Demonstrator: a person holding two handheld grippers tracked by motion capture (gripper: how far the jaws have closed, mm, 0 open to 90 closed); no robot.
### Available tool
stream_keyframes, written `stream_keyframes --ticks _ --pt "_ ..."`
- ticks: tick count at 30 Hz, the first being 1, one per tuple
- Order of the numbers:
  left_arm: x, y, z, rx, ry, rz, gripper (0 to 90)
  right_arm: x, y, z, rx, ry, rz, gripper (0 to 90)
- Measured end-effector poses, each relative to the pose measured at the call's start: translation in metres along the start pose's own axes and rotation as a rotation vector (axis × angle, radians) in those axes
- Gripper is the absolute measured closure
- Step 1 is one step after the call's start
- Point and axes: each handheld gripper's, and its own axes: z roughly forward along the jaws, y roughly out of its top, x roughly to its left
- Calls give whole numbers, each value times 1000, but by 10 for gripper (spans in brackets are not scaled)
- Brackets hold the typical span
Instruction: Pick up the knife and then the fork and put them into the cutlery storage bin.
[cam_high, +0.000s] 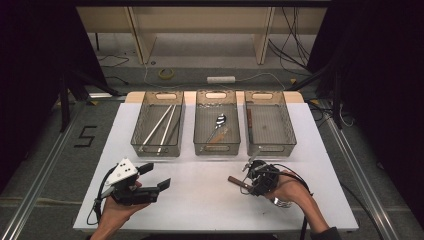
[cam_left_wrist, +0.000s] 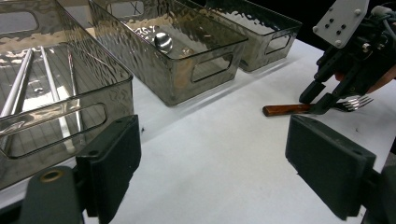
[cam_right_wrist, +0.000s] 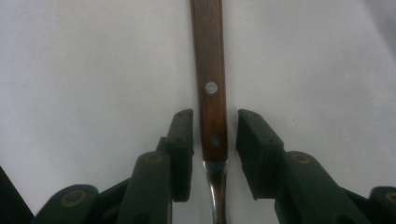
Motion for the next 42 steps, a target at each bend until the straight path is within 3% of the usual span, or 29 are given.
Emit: stream_keyframes --ticks 17,37,42 --pt "0 0 0 1 0 -1 178 3 2 2 20 -22 -22 752" --pt "0 0 1 4 1 3 178 7 8 2 61 -43 -28 775" --pt "0 0 0 4 1 1 178 6 8 0 50 -43 -19 777"
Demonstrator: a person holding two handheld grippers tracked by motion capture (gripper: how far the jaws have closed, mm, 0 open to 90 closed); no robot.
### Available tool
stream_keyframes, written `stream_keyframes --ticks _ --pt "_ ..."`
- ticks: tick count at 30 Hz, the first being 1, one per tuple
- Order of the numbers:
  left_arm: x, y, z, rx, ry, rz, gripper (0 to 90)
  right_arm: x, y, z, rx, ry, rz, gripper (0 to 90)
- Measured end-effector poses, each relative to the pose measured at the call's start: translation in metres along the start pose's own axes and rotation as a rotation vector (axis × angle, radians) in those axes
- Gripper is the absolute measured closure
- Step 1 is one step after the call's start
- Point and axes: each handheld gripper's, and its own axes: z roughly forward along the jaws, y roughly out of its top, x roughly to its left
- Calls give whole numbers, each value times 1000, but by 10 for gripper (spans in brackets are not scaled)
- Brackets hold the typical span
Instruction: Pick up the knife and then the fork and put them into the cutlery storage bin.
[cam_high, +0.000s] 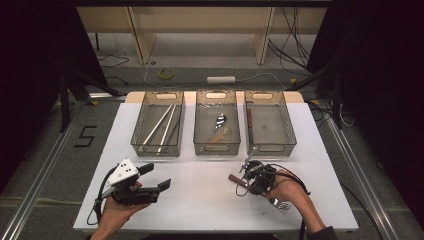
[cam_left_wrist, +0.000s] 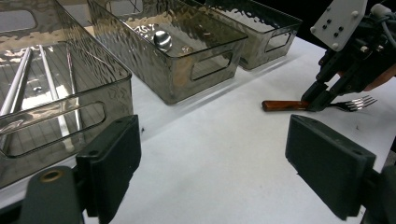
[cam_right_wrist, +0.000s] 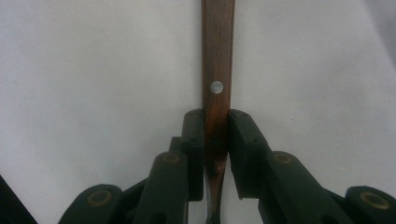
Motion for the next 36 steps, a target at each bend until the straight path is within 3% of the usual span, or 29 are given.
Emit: stream_keyframes --ticks 24,36 --pt "0 0 0 1 1 -2 178 -16 -12 -21 -112 24 109 780" --pt "1 0 0 1 3 -4 178 -39 -27 -37 -249 61 210 781"
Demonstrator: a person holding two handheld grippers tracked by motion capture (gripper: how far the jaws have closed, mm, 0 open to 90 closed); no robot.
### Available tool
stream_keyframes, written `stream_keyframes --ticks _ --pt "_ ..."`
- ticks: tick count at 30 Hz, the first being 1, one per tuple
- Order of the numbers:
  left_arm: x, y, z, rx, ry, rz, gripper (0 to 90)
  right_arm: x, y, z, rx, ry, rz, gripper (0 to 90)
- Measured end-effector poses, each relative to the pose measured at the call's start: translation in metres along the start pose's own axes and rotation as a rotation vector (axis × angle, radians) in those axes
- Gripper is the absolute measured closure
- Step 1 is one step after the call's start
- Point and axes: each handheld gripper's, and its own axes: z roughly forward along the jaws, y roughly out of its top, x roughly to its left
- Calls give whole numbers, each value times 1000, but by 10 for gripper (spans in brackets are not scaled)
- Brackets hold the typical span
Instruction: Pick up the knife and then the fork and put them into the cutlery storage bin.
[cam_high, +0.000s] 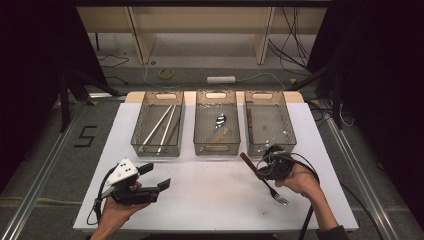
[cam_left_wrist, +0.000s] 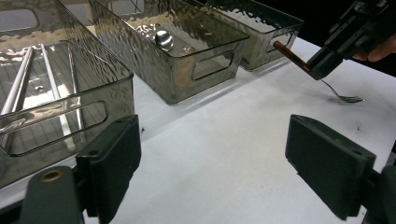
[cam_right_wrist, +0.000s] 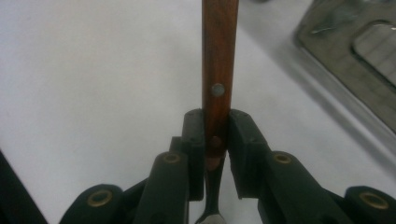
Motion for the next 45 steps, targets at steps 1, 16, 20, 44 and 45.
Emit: stream_keyframes --ticks 1,16,20,44,45 --pt "0 0 0 0 0 -1 178 -2 0 -1 0 1 4 781" --pt "1 0 0 -2 2 -7 178 -31 -2 -31 -173 25 121 782" --pt "1 0 0 -2 2 -10 178 -44 0 -43 -229 28 168 782" --pt "2 1 -1 -5 -4 -11 178 -99 74 -88 -322 -132 301 781" --pt "2 1 -1 -6 -4 -12 178 -101 77 -88 -320 -140 302 781"
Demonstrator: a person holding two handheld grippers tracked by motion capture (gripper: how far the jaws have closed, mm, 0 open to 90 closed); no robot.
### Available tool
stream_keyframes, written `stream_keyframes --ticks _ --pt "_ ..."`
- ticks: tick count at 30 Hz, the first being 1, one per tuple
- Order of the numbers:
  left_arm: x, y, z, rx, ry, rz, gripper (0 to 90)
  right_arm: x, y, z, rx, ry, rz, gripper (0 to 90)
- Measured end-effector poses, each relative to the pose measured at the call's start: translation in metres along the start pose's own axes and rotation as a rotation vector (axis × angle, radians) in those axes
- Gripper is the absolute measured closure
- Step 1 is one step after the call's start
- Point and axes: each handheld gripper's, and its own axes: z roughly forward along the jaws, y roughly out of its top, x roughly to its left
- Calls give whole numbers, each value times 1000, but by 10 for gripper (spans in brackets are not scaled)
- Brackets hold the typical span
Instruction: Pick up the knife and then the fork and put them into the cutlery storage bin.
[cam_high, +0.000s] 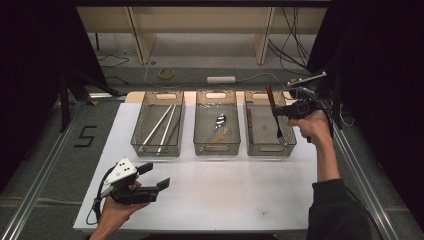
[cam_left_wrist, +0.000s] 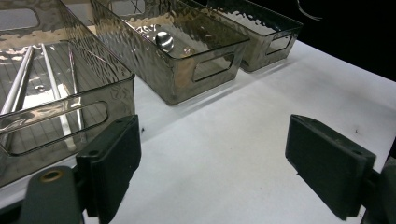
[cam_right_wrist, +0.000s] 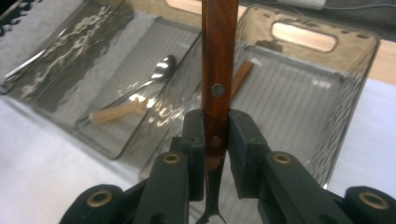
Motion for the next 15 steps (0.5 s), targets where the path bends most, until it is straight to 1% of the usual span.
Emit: stream_keyframes --ticks 2,5,8,10,12,15 --pt "0 0 0 0 0 -2 178 -1 5 4 3 -20 -1 781" --pt "0 0 0 -2 -1 -2 178 -4 9 9 4 -33 7 781" --pt "0 0 0 -1 -2 -1 178 -7 11 16 -4 -53 13 780" --pt "0 0 0 -2 -3 -2 178 -9 12 21 -2 -59 24 781" --pt "0 0 0 -2 -3 -2 178 -10 13 25 0 -76 30 780" --pt "0 0 0 -2 -3 -2 178 -11 14 29 -9 -75 40 780"
